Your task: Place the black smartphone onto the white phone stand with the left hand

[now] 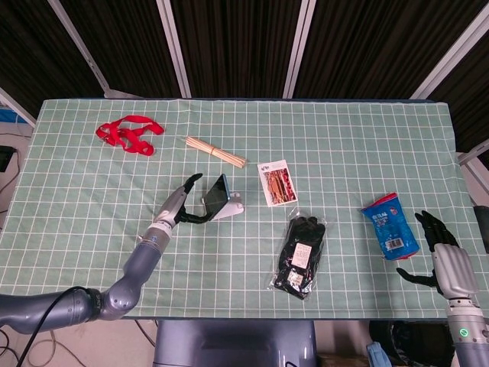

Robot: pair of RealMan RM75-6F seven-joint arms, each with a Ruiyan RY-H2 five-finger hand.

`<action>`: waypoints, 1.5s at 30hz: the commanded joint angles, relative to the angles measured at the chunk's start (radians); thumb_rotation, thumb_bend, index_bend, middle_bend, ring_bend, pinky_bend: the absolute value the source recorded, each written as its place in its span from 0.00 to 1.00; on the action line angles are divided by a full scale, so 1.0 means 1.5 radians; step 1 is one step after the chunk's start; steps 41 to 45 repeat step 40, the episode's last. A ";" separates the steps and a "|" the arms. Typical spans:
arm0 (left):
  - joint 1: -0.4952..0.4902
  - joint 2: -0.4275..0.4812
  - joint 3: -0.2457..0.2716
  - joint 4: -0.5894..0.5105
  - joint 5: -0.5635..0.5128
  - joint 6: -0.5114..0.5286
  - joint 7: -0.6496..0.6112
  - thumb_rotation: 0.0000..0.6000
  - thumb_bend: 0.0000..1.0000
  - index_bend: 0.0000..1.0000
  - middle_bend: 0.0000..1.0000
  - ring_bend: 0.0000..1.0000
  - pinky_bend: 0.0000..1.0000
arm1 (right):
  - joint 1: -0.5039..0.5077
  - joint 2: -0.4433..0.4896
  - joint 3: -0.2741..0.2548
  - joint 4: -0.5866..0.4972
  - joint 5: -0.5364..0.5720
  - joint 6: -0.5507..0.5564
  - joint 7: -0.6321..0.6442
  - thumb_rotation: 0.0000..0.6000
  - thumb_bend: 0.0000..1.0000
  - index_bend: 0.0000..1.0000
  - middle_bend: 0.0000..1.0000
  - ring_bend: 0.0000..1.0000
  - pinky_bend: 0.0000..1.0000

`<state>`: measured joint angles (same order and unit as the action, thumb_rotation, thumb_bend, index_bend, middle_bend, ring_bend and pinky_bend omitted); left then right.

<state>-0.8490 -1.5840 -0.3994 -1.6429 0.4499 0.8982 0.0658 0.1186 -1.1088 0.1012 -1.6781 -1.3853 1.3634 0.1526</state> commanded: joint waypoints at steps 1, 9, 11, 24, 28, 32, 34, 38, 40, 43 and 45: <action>0.017 0.020 0.012 -0.030 0.027 0.021 0.001 1.00 0.24 0.00 0.00 0.00 0.00 | 0.000 0.000 0.000 0.000 0.000 0.000 0.000 1.00 0.10 0.00 0.00 0.00 0.15; 0.101 0.114 0.089 -0.126 0.199 0.115 0.023 1.00 0.24 0.00 0.00 0.00 0.00 | -0.001 0.000 -0.001 0.000 -0.005 0.003 0.001 1.00 0.10 0.00 0.00 0.00 0.15; 0.134 0.139 0.118 -0.145 0.262 0.149 0.018 1.00 0.24 0.00 0.00 0.00 0.00 | -0.001 0.000 -0.002 0.001 -0.006 0.003 0.000 1.00 0.10 0.00 0.00 0.00 0.15; 0.303 0.246 0.308 -0.080 0.576 0.337 0.067 1.00 0.23 0.00 0.00 0.00 0.00 | -0.001 -0.001 -0.005 0.002 -0.014 0.007 -0.008 1.00 0.10 0.00 0.00 0.00 0.15; 0.367 0.255 0.337 -0.017 0.614 0.418 0.102 1.00 0.20 0.00 0.00 0.00 0.00 | -0.002 0.000 -0.005 0.001 -0.013 0.006 -0.006 1.00 0.10 0.00 0.00 0.00 0.15; 0.399 0.255 0.344 0.021 0.615 0.438 0.120 1.00 0.16 0.00 0.00 0.00 0.00 | -0.002 -0.002 -0.007 0.005 -0.019 0.010 -0.016 1.00 0.10 0.00 0.00 0.00 0.15; 0.409 0.261 0.343 0.017 0.606 0.435 0.122 1.00 0.14 0.00 0.00 0.00 0.00 | -0.002 -0.003 -0.008 0.007 -0.023 0.013 -0.021 1.00 0.10 0.00 0.00 0.00 0.15; 0.420 0.270 0.336 0.005 0.601 0.427 0.118 1.00 0.12 0.00 0.00 0.00 0.00 | -0.003 -0.004 -0.008 0.007 -0.023 0.015 -0.021 1.00 0.10 0.00 0.00 0.00 0.15; 0.422 0.273 0.331 0.001 0.603 0.423 0.117 1.00 0.12 0.00 0.00 0.00 0.00 | -0.003 -0.004 -0.008 0.007 -0.023 0.016 -0.021 1.00 0.10 0.00 0.00 0.00 0.15; 0.422 0.273 0.331 0.001 0.603 0.423 0.117 1.00 0.12 0.00 0.00 0.00 0.00 | -0.003 -0.004 -0.008 0.007 -0.023 0.016 -0.021 1.00 0.10 0.00 0.00 0.00 0.15; 0.422 0.273 0.331 0.001 0.603 0.423 0.117 1.00 0.12 0.00 0.00 0.00 0.00 | -0.003 -0.004 -0.008 0.007 -0.023 0.016 -0.021 1.00 0.10 0.00 0.00 0.00 0.15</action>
